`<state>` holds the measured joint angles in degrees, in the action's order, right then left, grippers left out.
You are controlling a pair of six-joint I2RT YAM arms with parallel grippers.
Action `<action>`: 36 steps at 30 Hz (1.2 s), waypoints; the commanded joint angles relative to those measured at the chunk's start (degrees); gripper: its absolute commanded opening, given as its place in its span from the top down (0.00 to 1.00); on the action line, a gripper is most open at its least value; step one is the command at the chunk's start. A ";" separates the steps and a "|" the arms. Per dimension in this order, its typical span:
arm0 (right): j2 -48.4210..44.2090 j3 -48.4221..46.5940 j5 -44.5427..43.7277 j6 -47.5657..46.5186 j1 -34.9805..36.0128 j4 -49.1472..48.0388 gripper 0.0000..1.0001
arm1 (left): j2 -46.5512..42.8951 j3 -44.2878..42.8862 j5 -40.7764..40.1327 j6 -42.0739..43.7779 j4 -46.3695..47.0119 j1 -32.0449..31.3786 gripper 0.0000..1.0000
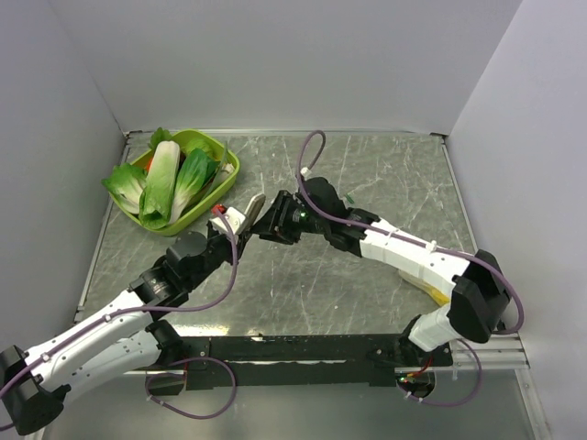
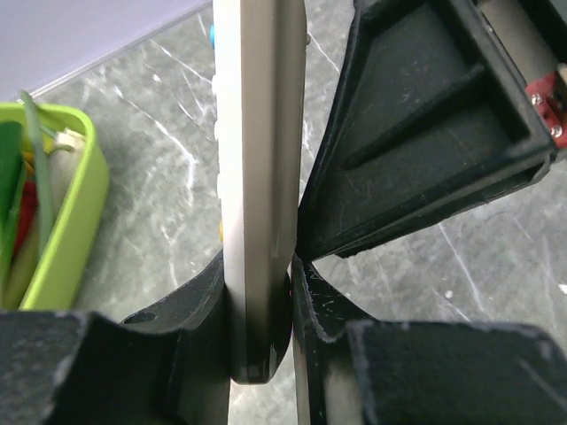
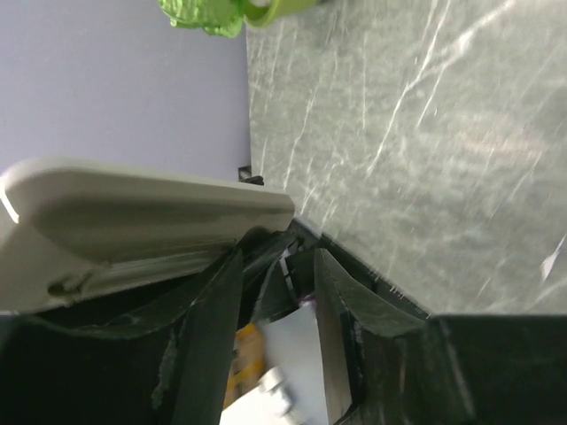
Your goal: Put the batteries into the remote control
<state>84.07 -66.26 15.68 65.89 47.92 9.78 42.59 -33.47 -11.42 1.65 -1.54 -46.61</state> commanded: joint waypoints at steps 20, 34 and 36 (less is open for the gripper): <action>-19.72 9.65 2.30 -61.72 -0.90 -25.69 0.10 | -0.14 -1.42 7.72 -21.24 6.55 -2.17 0.98; -23.34 4.49 17.98 -103.76 0.41 1.10 0.00 | 1.97 -8.27 9.31 -24.59 -2.41 -2.17 0.98; -22.90 2.81 16.23 -108.40 1.29 6.02 0.00 | 2.41 -9.50 9.57 -24.24 -3.55 -2.17 0.98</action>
<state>60.73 -58.19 30.70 -29.32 47.70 4.38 44.56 -38.57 -2.83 -22.39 -3.75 -48.47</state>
